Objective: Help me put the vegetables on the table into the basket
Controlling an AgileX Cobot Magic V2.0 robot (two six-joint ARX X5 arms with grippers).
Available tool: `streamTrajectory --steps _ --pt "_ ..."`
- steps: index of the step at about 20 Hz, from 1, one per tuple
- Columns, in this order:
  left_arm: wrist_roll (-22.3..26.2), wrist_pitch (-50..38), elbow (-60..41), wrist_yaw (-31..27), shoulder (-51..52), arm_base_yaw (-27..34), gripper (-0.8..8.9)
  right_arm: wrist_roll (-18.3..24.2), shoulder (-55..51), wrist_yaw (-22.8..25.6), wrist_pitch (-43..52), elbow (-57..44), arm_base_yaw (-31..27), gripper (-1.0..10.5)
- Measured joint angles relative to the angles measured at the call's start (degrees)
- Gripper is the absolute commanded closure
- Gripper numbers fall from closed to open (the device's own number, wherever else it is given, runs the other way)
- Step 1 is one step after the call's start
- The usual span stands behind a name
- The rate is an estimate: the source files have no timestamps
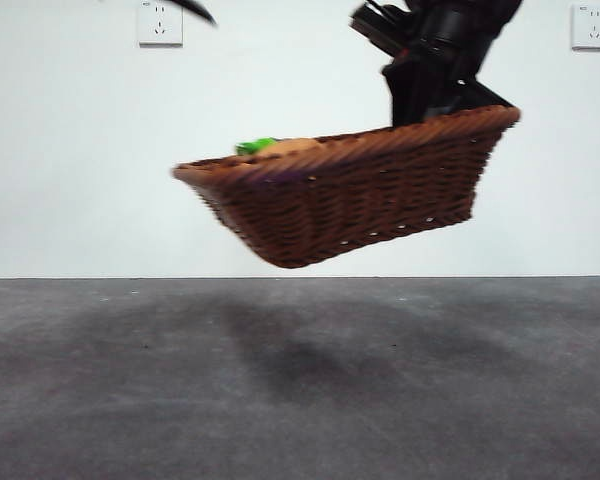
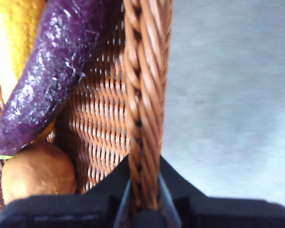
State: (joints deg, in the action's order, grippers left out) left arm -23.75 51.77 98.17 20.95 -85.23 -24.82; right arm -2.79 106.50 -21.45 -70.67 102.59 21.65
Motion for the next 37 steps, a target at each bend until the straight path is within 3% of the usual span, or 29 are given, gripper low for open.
streamTrajectory --steps 1,4,6,8,15,23,27,28,29,31,32,37 --pt "5.2 3.76 0.0 -3.06 2.93 0.0 8.38 0.0 0.0 0.02 0.09 0.0 -1.75 9.6" --pt "19.74 15.23 0.0 -9.16 8.9 -0.44 8.21 0.02 0.0 1.11 1.4 0.0 -6.97 9.6" --pt "24.28 22.34 0.0 -10.32 11.98 -0.61 8.21 0.02 0.02 1.68 1.77 0.0 -10.38 9.6" --pt "25.81 24.02 -0.02 -10.34 14.34 -0.61 8.21 0.5 0.28 1.68 1.84 0.0 -13.46 9.6" --pt "25.42 23.98 -3.13 -10.08 24.37 -3.5 8.21 2.8 7.74 1.42 2.54 0.0 -18.32 9.6" --pt "21.7 24.09 -25.03 -10.34 41.33 -4.13 8.21 5.07 16.44 -1.49 5.64 0.0 -21.44 9.6" --pt "20.17 24.09 -29.94 -11.06 43.95 -4.13 8.21 5.81 18.62 -1.7 7.28 0.07 -21.46 9.6" --pt "20.02 24.04 -29.94 -11.93 44.3 -4.13 8.21 5.81 18.69 -1.73 7.3 0.15 -21.46 9.4" --pt "19.96 24.06 -29.94 -13.03 44.54 -4.13 8.21 5.75 18.71 -1.49 7.3 0.17 -21.46 8.1" --pt "19.52 24.06 -29.94 -13.33 44.85 -4.13 8.21 4.87 18.88 0.9 7.02 0.17 -21.33 4.5" --pt "19.15 24.04 -29.94 -13.31 44.85 -4.13 8.21 4.59 19.02 2.25 6.38 0.17 -21.24 3.8" --pt "15.37 24.04 -29.94 -12.81 45.24 -4.13 8.21 2.97 18.56 5.03 6.45 0.17 -20.0 3.8"
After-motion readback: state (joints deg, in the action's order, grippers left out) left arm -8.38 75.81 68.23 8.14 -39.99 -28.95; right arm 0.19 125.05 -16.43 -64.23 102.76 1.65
